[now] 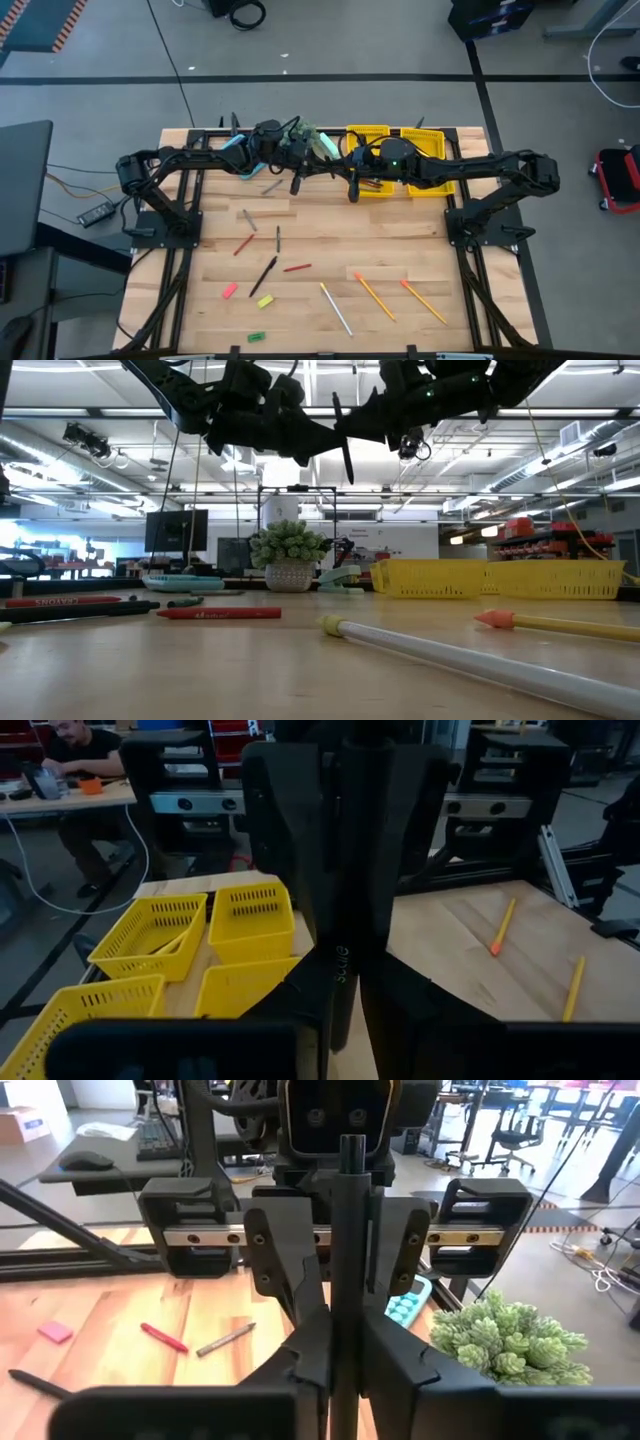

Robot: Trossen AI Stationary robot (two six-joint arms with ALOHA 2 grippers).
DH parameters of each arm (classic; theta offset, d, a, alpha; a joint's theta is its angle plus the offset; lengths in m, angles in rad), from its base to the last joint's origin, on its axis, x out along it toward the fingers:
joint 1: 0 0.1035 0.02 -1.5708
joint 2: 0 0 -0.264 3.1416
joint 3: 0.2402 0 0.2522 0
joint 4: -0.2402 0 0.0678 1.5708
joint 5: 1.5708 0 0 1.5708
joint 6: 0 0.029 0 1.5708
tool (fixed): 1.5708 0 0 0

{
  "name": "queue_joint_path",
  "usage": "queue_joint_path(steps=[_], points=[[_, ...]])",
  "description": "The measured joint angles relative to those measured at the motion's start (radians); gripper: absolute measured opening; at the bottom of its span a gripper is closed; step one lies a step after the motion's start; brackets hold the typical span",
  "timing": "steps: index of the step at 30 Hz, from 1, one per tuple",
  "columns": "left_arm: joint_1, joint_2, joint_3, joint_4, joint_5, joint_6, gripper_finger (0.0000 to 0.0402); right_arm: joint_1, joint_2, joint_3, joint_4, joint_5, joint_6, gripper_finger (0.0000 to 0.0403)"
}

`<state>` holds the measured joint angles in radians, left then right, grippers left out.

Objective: Sort crayons/erasers/pens/pencils in bins
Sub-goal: Put the top black pen into the top right yellow bin

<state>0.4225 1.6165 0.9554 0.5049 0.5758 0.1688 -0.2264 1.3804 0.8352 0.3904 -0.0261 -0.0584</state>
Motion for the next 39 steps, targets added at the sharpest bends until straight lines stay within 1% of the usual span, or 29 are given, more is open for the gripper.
queue_joint_path(steps=[3,5,7,10,12,15,21,24,27,30,36,39], points=[[0.000,0.000,0.000,-0.006,-0.001,0.001,0.0052,0.000,0.000,0.000,-0.002,0.007,-0.025,0.0040],[0.000,0.000,0.000,-0.005,-0.004,0.002,0.0052,0.002,0.000,0.000,-0.001,0.041,-0.046,0.0040],[0.000,0.000,0.001,-0.009,-0.010,0.002,0.0057,0.003,0.000,0.000,-0.001,0.063,-0.061,0.0040],[0.000,0.000,0.002,-0.027,-0.011,0.002,0.0066,0.003,0.000,0.000,-0.008,0.071,-0.074,0.0040],[0.003,-0.001,0.002,-0.067,-0.009,0.018,0.0070,0.000,0.000,-0.001,-0.025,0.074,-0.078,0.0040],[0.025,-0.015,0.000,-0.171,0.005,0.057,0.0071,-0.009,-0.001,-0.001,-0.047,0.101,-0.068,0.0040],[0.079,-0.049,0.000,-0.216,-0.005,0.054,0.0071,0.002,-0.002,-0.001,-0.176,0.171,-0.056,0.0040],[0.097,-0.067,0.001,-0.247,-0.005,0.054,0.0075,-0.014,-0.002,-0.001,-0.256,0.229,-0.069,0.0044],[0.115,-0.084,0.001,-0.323,-0.003,0.066,0.0071,-0.048,-0.019,-0.001,-0.337,0.261,-0.059,0.0047],[0.128,-0.108,0.000,-0.389,-0.004,0.086,0.0060,-0.104,-0.058,0.011,-0.461,0.261,-0.040,0.0048],[0.120,-0.154,0.000,-0.396,0.005,0.092,0.0039,-0.265,-0.093,0.096,-0.782,0.269,-0.068,0.0048],[0.109,-0.159,0.000,-0.396,0.006,0.110,0.0031,-0.353,-0.094,0.122,-0.857,0.273,-0.134,0.0048]])
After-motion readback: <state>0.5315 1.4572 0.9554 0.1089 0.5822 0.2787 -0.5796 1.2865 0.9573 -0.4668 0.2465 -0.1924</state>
